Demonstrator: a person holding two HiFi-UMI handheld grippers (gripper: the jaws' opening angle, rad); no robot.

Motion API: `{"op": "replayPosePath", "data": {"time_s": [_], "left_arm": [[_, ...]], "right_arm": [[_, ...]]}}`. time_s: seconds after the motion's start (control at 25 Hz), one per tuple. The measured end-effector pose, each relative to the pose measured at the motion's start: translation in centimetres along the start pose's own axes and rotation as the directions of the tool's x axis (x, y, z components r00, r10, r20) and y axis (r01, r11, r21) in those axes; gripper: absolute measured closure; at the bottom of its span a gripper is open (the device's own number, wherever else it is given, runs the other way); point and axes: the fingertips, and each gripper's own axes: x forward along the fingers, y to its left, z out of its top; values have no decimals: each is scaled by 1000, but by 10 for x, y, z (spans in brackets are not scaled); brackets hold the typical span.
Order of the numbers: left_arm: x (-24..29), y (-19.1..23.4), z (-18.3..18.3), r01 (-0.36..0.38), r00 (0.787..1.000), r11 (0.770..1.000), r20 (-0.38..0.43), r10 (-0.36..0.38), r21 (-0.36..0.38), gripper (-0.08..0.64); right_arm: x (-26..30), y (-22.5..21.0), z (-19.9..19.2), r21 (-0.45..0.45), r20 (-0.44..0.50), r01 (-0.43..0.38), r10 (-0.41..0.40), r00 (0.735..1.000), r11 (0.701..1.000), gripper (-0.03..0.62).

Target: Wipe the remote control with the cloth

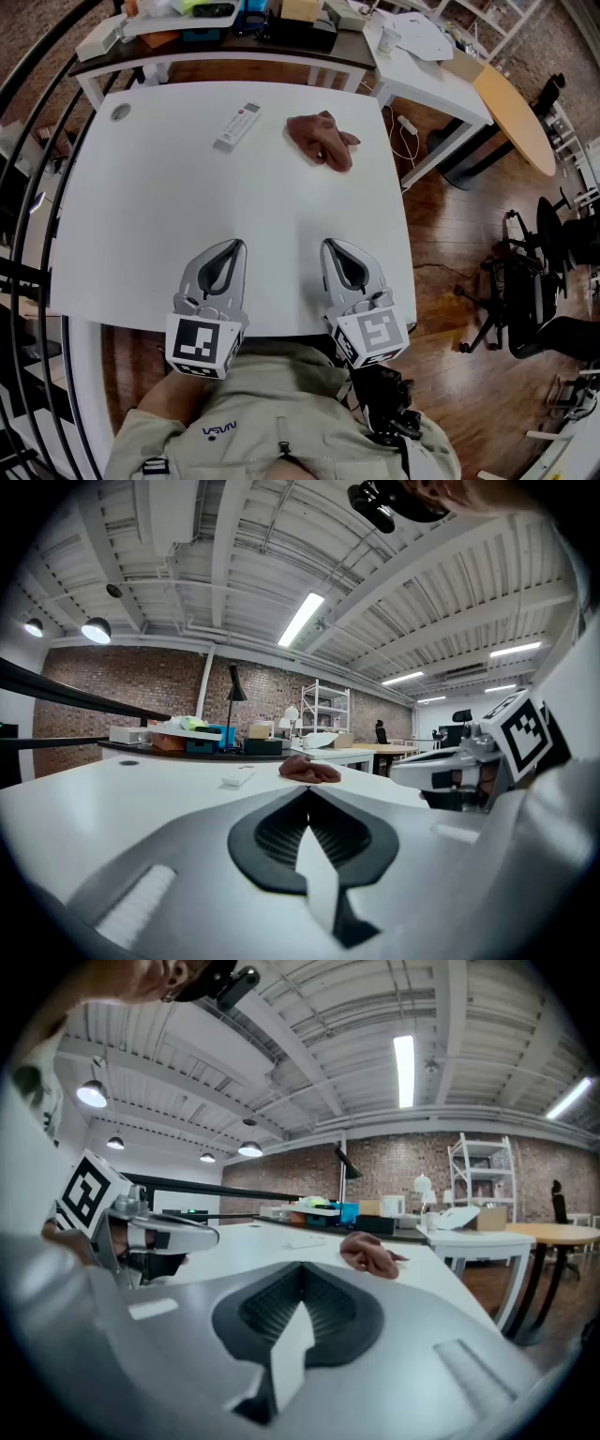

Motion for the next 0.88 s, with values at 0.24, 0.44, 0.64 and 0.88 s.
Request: {"op": "replayPosePath", "data": {"time_s": [0.24,0.44,0.64,0.88], "left_arm": [[11,5,28,-31,998,996,57,26,82,554],[19,18,67,-64,989,990,140,47,122,554],[34,30,84,-35,993,978,120,10,206,475],[61,52,85,-4,999,956,42,-9,295,381]], "right_arm": [[10,-5,15,-121,39,1,3,999,993,588],[16,-8,43,-165,106,-4,22,994,986,588],[23,-20,61,-199,125,-38,64,990,979,538],[35,-42,78,-286,116,-54,90,989,957,433]]}}
